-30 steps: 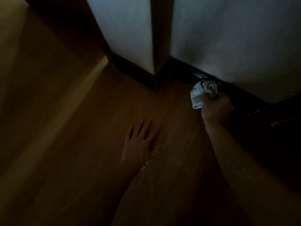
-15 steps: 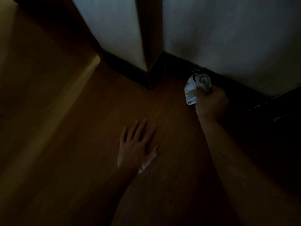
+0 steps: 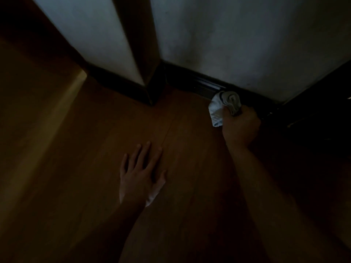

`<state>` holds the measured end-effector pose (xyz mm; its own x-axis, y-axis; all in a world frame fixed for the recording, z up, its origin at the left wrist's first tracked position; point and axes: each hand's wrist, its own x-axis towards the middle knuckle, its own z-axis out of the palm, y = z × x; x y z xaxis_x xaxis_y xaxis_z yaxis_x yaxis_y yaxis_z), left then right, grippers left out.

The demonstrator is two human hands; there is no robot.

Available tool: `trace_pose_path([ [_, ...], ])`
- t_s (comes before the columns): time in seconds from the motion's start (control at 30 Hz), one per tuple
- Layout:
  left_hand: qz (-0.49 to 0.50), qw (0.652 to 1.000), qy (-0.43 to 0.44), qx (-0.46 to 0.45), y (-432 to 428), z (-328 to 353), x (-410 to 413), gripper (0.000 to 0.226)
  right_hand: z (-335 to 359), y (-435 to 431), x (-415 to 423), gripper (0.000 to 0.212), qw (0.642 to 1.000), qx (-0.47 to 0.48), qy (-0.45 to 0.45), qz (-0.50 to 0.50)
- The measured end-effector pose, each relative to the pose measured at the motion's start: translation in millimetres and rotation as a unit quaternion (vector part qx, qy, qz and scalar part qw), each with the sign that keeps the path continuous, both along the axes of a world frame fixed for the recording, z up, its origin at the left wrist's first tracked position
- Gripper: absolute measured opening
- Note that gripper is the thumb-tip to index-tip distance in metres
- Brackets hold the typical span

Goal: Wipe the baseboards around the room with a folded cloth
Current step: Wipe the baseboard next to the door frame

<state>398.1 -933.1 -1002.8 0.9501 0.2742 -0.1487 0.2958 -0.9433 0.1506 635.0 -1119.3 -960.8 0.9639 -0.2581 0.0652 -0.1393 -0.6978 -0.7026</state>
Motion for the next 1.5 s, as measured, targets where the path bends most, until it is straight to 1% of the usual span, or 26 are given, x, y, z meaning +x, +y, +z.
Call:
trace_pose_path([
  [0.1,-0.002,1.000,-0.002,0.004,0,-1,0,0.069,1,-5,-1,0.023,1.000,0.006,-0.003,-0.005],
  [0.23,0.000,1.000,-0.003,0.010,1,0,0,0.069,4,4,2,0.021,1.000,-0.010,-0.014,0.023],
  [0.4,0.003,1.000,0.002,-0.002,0,4,0,0.069,0,-11,0,0.021,1.000,-0.004,-0.005,0.002],
  [0.5,0.003,1.000,0.004,-0.009,-1,7,1,0.069,1,-8,1,0.020,1.000,-0.016,-0.013,0.014],
  [0.7,0.005,1.000,0.005,-0.007,-2,9,2,0.070,-2,-25,-4,0.030,1.000,0.002,-0.017,0.008],
  [0.83,0.001,1.000,-0.012,-0.005,-2,5,0,0.069,2,-2,0,0.042,1.000,0.017,-0.018,0.017],
  [1.0,0.001,1.000,-0.012,-0.001,-1,3,0,0.068,0,16,1,0.033,0.999,0.042,-0.013,0.013],
  [1.1,0.002,1.000,-0.011,0.000,-2,2,0,0.068,-4,6,1,0.034,0.999,0.039,-0.015,-0.016],
  [1.3,0.002,1.000,-0.017,-0.001,-2,4,0,0.067,0,11,5,0.031,0.999,0.018,-0.007,0.032],
  [1.4,-0.001,1.000,-0.018,-0.002,-2,4,0,0.067,-1,-19,3,0.031,1.000,-0.002,-0.003,0.007],
  [1.5,-0.004,1.000,-0.015,0.001,-2,4,0,0.068,-3,-50,-4,0.031,0.999,0.008,-0.007,-0.044],
])
